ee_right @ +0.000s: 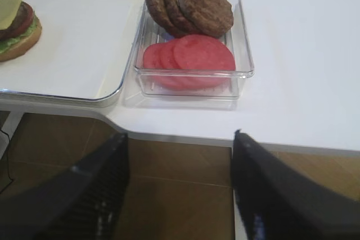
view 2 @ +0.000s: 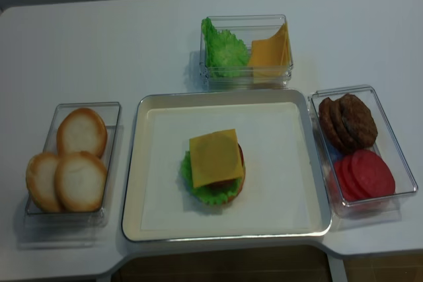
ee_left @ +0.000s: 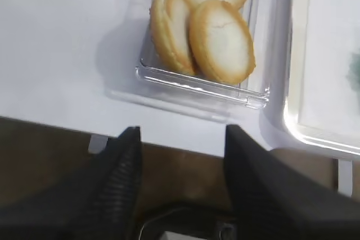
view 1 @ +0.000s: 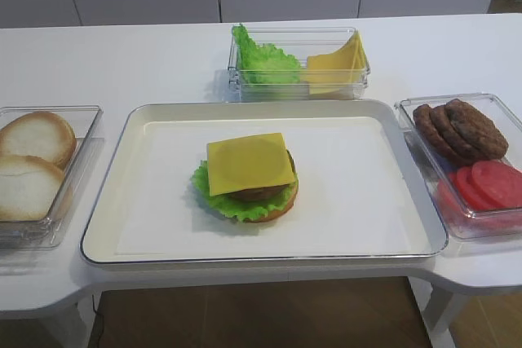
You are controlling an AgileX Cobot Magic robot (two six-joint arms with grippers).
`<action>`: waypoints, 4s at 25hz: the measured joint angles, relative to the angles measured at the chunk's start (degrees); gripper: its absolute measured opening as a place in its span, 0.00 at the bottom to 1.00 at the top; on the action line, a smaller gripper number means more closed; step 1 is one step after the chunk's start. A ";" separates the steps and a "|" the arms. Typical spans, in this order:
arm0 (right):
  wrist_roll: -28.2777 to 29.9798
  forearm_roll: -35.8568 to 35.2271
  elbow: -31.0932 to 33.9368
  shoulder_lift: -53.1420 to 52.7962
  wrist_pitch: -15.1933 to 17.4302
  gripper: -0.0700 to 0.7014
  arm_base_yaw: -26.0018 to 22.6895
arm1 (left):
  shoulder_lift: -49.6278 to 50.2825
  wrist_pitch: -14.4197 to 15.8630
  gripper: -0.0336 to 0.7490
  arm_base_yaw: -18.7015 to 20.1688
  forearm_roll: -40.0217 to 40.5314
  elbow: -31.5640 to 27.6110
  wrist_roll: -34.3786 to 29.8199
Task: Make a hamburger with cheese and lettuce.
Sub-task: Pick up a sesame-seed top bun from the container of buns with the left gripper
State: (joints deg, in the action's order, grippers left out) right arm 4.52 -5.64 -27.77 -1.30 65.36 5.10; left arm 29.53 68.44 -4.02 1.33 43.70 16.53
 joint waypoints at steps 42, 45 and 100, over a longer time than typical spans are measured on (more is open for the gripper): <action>-0.12 0.00 0.00 0.00 0.00 0.67 0.00 | 47.44 -13.73 0.49 -7.81 -6.92 8.78 -12.61; -0.12 0.00 0.00 0.00 0.00 0.67 0.00 | 47.92 -14.12 0.49 -7.81 -7.02 8.78 -12.69; 0.01 0.00 0.00 0.00 0.00 0.67 0.00 | 34.08 -10.01 0.27 -5.94 6.14 8.91 -10.77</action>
State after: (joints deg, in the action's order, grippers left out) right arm 4.52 -5.64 -27.77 -1.30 65.36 5.10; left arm 63.61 58.43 -9.96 7.47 52.61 5.75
